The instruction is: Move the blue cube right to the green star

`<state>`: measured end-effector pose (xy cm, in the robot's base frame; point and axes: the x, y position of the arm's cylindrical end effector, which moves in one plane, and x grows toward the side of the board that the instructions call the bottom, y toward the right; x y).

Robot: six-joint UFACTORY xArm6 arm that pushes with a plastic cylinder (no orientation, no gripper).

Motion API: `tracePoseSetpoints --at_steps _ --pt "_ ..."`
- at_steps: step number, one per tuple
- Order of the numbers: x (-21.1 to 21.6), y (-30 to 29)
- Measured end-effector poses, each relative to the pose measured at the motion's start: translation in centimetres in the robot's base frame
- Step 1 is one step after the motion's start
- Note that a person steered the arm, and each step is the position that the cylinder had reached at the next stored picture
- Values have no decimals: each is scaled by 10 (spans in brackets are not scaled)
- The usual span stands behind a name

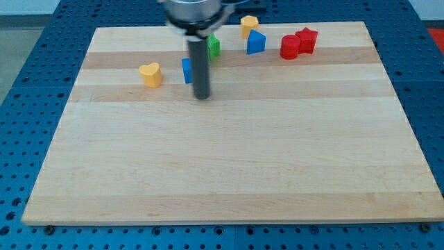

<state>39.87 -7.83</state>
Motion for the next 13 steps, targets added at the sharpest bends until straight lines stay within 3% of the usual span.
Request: tracePoseSetpoints --at_steps 1,3,6,7,8,9,13 --pt "-3 -50" --pt "-58 -49" --pt "-59 64" --pt "-10 66" --pt "-4 111" --pt "-33 148" --pt "-45 58"
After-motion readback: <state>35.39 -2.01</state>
